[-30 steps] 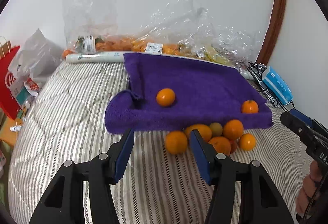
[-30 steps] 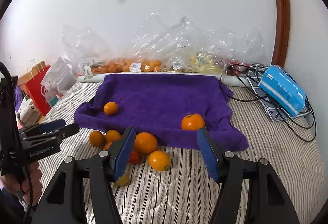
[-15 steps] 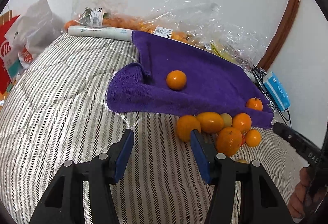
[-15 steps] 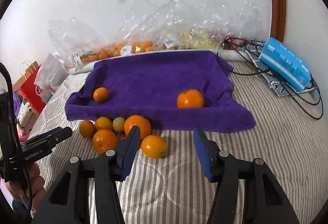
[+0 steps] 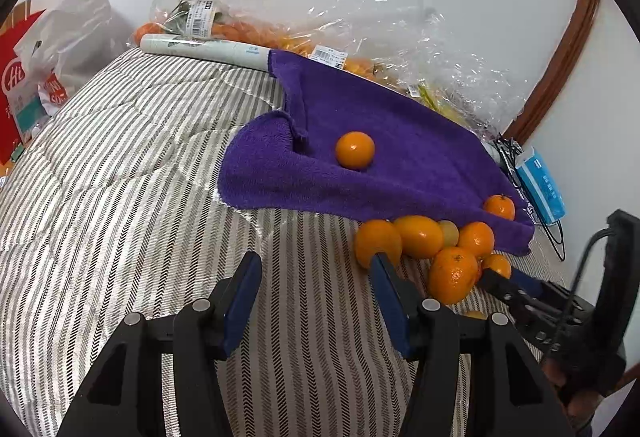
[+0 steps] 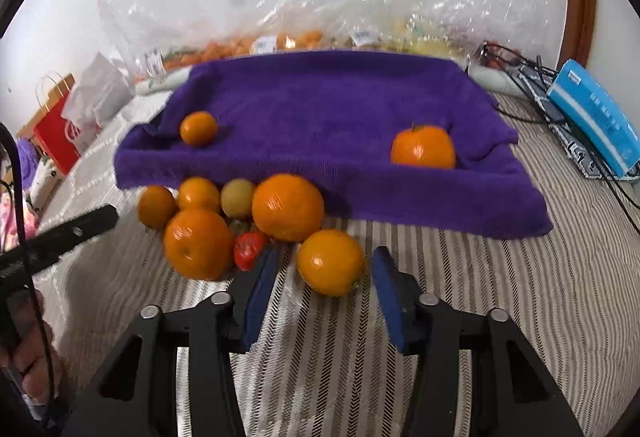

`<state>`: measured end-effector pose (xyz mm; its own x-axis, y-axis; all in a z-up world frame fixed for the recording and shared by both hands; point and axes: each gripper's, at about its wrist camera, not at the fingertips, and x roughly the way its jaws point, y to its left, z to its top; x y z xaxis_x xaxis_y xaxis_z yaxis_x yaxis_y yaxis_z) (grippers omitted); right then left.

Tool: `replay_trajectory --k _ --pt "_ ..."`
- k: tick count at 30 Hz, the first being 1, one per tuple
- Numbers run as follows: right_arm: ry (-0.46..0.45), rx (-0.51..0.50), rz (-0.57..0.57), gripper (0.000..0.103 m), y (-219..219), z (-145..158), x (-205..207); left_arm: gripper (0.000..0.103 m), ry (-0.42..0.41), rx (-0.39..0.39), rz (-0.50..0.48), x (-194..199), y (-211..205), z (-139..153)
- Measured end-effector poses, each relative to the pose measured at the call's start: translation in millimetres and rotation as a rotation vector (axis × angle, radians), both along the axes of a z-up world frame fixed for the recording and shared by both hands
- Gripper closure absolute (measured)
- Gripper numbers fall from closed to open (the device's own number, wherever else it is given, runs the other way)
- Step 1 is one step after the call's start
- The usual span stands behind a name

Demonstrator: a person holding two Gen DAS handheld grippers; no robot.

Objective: Organize fruits
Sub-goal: 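Withdraw both open grippers from the towel back toward the fruit pile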

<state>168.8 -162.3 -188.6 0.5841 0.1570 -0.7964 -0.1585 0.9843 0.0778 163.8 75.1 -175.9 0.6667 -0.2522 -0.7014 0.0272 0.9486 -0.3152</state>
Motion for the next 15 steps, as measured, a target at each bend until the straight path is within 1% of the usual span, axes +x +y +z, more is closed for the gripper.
replay_trajectory --k 1,3,7,10,11,13,15 --pt "0.006 -0.011 0.002 0.067 0 -2 1 0.049 0.001 0.004 -0.004 0 -1 -1" --pt "-0.004 -0.022 0.013 0.068 -2 -3 1 0.049 0.007 0.012 -0.016 1 -3 -2" --pt "-0.066 -0.051 0.037 0.068 -8 9 -2 0.049 0.001 0.032 -0.034 1 -8 -2" --pt "-0.097 -0.055 0.058 0.068 -19 12 -6 0.049 -0.013 0.048 -0.075 -1 -16 0" --pt "-0.098 -0.059 0.060 0.068 -21 11 -6 0.049 -0.019 0.045 -0.101 -1 -20 1" --pt "-0.088 -0.057 0.068 0.068 -28 7 -6 0.049 -0.020 0.052 -0.122 1 -25 1" --pt "-0.078 -0.036 0.076 0.068 -31 7 -1 0.049 0.000 0.076 -0.128 6 -33 1"
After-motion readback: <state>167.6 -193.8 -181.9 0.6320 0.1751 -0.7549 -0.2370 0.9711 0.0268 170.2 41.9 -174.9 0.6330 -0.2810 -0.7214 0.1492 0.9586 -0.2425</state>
